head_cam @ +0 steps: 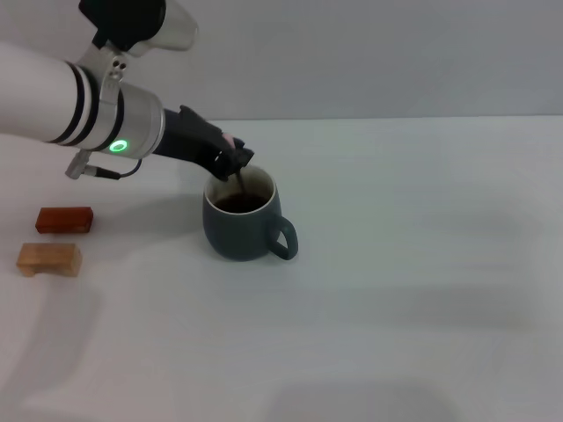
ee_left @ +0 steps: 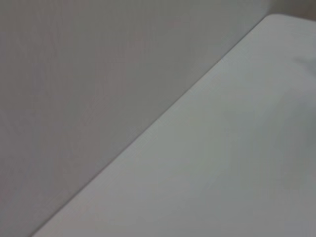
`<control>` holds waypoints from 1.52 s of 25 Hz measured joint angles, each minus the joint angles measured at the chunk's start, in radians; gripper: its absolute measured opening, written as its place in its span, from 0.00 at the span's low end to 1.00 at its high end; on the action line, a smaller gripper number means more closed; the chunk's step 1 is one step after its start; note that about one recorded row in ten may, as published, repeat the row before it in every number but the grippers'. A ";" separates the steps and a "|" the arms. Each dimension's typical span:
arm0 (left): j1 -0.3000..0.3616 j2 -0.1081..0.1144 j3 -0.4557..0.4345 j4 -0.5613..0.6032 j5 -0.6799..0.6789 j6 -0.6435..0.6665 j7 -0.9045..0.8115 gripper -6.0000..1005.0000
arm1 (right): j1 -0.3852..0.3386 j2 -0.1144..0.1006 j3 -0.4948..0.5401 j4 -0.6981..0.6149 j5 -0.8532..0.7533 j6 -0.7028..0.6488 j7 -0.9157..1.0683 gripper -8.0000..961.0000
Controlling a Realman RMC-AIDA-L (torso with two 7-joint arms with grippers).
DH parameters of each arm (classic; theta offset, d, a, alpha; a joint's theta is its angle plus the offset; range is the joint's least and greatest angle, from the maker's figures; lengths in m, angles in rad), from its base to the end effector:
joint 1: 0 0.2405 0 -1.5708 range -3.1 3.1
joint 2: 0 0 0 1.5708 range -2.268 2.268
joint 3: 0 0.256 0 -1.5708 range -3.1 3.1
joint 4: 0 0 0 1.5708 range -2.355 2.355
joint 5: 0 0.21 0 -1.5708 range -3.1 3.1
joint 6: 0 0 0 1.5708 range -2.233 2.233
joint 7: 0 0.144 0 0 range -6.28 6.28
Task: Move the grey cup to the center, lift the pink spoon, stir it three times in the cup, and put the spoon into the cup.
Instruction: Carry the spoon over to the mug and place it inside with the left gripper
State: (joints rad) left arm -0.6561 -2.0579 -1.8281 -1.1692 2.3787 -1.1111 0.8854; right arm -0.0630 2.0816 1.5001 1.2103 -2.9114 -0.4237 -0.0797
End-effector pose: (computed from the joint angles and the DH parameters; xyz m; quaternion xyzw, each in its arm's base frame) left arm -0.1617 0.4163 0.0027 -0.9394 -0.2116 0.0159 0.2691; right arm 0.2970 0.3217 0.0737 -0.6518 0.2281 0.2196 0.6891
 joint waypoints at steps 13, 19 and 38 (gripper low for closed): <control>0.079 0.000 -0.015 -0.087 0.010 -0.062 -0.026 0.15 | 0.008 -0.003 0.005 -0.004 0.000 -0.001 0.000 0.01; 0.087 -0.003 -0.013 -0.089 0.004 -0.061 -0.028 0.15 | 0.008 -0.003 0.006 -0.004 0.000 -0.004 0.000 0.01; 0.023 -0.002 0.037 0.005 -0.048 0.056 -0.026 0.15 | 0.021 -0.003 0.008 -0.006 0.000 0.004 0.000 0.01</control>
State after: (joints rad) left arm -0.6334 -2.0603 -1.7912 -1.1647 2.3302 -1.0550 0.8592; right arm -0.0419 2.0785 1.5079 1.2038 -2.9114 -0.4201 -0.0797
